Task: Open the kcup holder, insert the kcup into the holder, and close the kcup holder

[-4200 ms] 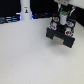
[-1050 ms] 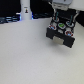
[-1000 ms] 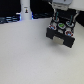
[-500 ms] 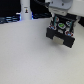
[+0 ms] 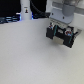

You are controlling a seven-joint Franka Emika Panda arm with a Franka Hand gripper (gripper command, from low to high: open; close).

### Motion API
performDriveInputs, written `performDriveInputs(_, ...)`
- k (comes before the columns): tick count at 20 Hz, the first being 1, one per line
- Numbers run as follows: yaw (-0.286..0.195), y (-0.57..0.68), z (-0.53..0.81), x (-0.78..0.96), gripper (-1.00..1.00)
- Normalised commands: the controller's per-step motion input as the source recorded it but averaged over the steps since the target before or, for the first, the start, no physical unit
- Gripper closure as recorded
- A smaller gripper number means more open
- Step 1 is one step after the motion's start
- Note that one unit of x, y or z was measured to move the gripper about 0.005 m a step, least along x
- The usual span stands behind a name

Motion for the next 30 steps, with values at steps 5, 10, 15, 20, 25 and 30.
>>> performDriveInputs(5, 0.228, 0.19, -0.27, -0.39, -1.00)
performDriveInputs(10, 0.223, 0.15, -0.08, -0.54, -1.00)
performDriveInputs(15, 0.193, 0.25, 0.00, -0.59, -1.00)
performDriveInputs(20, 0.197, 0.24, 0.00, -0.59, -1.00)
performDriveInputs(25, 0.189, 0.26, 0.00, -0.59, -1.00)
performDriveInputs(30, 0.178, 0.31, 0.00, -0.59, -1.00)
